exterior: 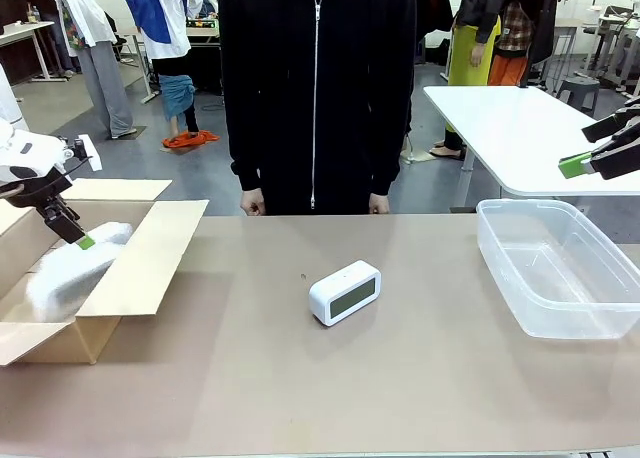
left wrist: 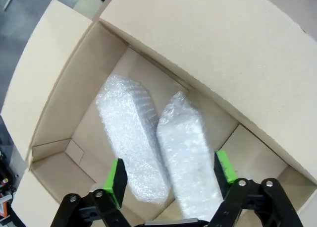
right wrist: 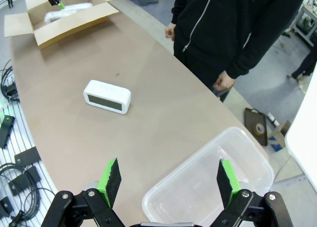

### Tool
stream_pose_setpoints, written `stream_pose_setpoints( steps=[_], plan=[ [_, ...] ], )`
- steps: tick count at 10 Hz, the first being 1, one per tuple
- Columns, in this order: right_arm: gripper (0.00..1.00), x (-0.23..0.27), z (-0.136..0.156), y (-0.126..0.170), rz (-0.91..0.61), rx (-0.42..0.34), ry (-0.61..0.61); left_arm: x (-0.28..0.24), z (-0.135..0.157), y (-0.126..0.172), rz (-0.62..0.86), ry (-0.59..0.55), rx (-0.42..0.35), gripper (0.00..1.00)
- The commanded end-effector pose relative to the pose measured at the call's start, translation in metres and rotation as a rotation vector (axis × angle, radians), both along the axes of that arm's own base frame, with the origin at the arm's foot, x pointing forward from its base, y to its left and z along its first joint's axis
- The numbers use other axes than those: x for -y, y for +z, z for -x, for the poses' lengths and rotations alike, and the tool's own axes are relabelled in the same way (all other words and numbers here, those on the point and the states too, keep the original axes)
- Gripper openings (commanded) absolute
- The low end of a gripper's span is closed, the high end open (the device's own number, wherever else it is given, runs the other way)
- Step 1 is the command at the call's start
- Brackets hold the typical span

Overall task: Separate and place wrapped and unwrapped clocks.
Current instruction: If the picked Digital clock is wrapped, place it in the Package Box ; if not, place it in the Organizing box.

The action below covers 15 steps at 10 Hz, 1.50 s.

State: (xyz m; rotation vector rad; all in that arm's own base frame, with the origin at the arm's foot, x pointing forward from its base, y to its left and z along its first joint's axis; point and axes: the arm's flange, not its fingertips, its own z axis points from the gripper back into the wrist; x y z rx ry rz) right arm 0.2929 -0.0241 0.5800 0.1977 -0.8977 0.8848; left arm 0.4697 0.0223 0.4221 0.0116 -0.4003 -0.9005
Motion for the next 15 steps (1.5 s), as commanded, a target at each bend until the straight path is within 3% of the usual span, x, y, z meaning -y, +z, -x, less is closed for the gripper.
stream_pose_setpoints(
  steps=[1,5,10,14,15],
  plan=[
    [1.00,0.000,-0.001,-0.002,-0.017,-0.007,0.010,-0.003,-0.004,0.003,0.013,-0.017,-0.008,1.00],
    [1.00,0.000,-0.001,-0.002,-0.017,-0.007,0.010,0.003,-0.005,0.037,0.027,0.069,-0.023,1.00],
    [1.00,0.000,-0.001,-0.002,-0.017,-0.007,0.010,0.011,-0.002,0.093,0.038,0.335,-0.059,1.00],
    [1.00,0.000,-0.001,-0.002,-0.017,-0.007,0.010,0.016,0.001,0.106,0.052,0.430,-0.066,1.00],
    [1.00,0.000,-0.001,-0.002,-0.017,-0.007,0.010,0.011,0.000,0.100,0.066,0.365,-0.047,1.00]
  ],
)
